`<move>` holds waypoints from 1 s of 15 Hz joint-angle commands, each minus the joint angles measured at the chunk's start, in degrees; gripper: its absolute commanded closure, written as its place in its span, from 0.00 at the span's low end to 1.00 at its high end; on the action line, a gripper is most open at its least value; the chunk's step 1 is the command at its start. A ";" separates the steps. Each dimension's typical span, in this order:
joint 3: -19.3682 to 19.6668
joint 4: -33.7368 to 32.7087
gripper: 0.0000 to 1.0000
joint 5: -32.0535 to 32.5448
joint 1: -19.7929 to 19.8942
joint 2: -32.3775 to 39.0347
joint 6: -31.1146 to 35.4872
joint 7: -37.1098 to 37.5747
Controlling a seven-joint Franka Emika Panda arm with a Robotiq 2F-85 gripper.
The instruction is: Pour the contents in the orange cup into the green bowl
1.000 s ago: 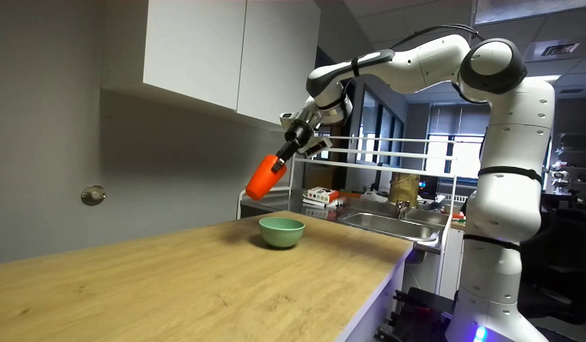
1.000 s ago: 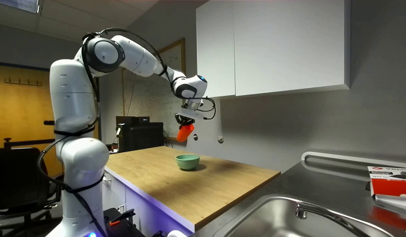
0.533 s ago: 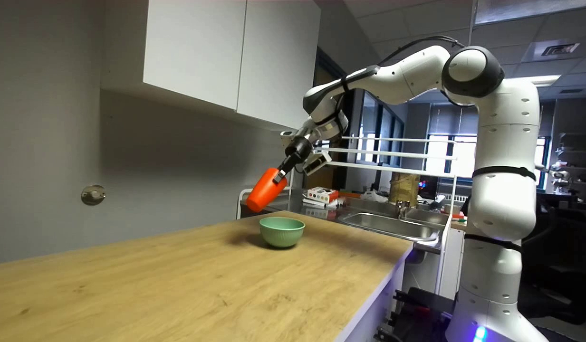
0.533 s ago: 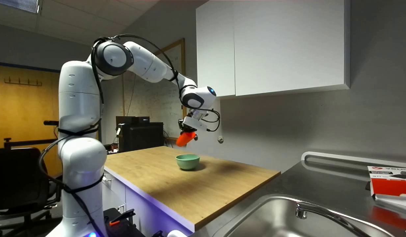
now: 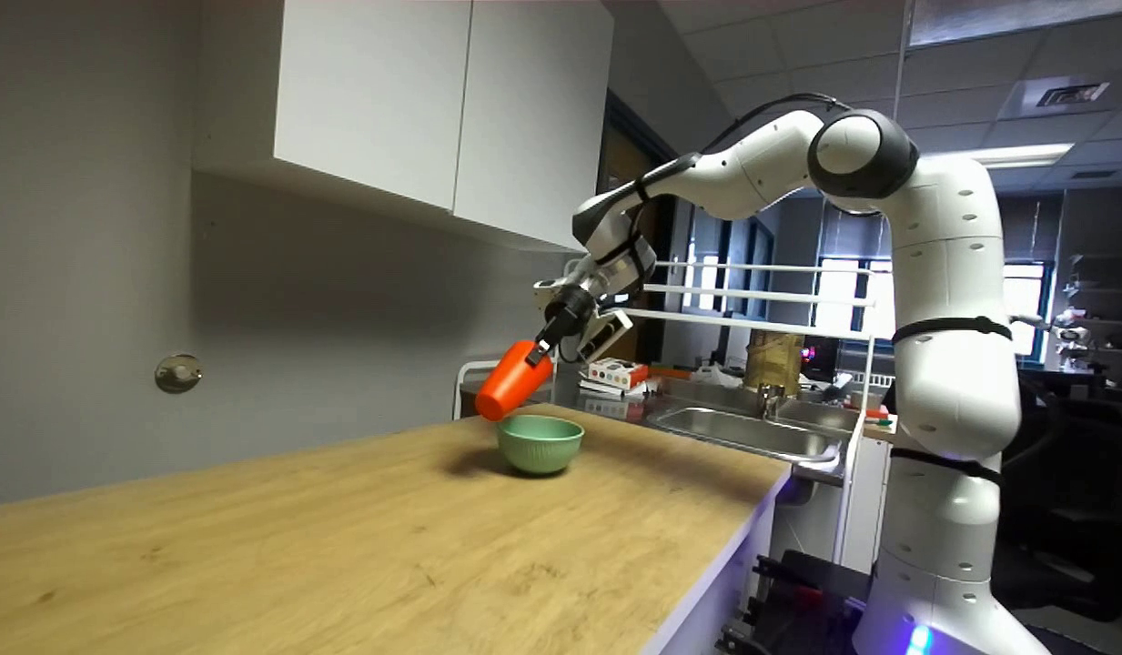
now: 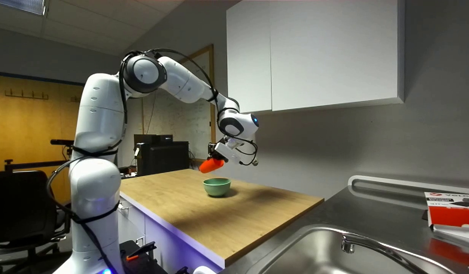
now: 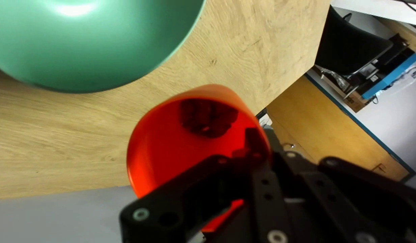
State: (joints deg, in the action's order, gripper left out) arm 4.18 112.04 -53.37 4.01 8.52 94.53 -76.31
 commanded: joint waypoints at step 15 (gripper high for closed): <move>-0.53 -17.64 0.99 -8.38 4.90 18.38 -17.13 15.71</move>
State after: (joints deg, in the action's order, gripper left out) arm 4.17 98.70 -60.11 7.99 24.09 80.28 -67.13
